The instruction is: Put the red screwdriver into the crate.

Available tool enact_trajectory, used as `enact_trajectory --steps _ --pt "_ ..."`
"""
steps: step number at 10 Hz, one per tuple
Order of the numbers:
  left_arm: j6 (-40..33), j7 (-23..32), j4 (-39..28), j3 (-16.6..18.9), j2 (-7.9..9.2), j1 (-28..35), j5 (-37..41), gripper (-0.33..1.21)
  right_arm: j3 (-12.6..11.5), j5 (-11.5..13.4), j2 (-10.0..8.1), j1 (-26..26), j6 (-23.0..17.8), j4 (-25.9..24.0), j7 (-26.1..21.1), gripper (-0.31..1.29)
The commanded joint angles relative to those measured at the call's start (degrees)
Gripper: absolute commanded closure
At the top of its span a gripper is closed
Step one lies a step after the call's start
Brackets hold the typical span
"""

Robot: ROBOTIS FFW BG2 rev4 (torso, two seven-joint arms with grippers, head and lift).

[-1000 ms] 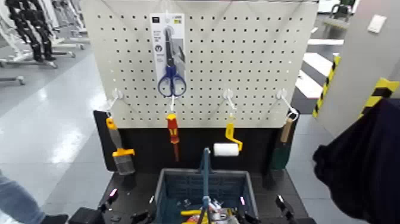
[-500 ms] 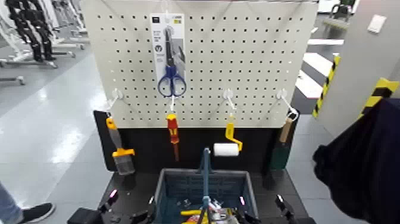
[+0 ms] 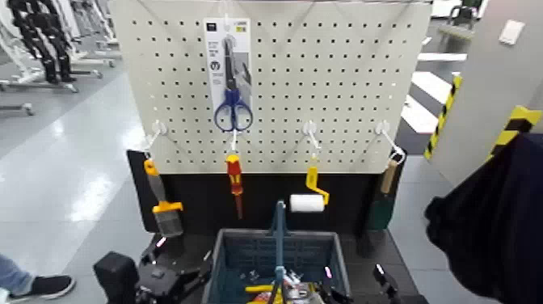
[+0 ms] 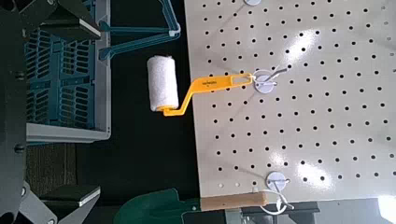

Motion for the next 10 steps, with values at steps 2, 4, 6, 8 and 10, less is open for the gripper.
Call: enact_trajectory --steps 2,4,6,8,10 --pt "5.21 -4.46 1.15 0.23 2.58 -5.95 1.26 0.10 0.00 0.00 0.00 -0.13 -0.09 0.26 0.00 0.14" --pt "6.62 -7.19 2.64 -0.03 3.81 -10.08 1.79 0.10 0.09 -0.09 -0.09 -0.22 -0.18 0.35 0.00 0.14" --pt "7.41 -10.09 5.81 -1.26 4.69 -14.56 3.73 0.10 0.35 -0.18 -0.09 -0.31 -0.18 0.43 0.00 0.14" --pt "7.76 -12.11 8.09 -1.96 4.96 -18.43 4.25 0.10 0.53 -0.26 -0.18 -0.39 -0.09 0.43 0.00 0.14" --pt "8.73 -13.87 10.02 -3.28 5.48 -21.77 4.25 0.10 0.71 -0.35 -0.18 -0.48 -0.09 0.52 0.00 0.14"
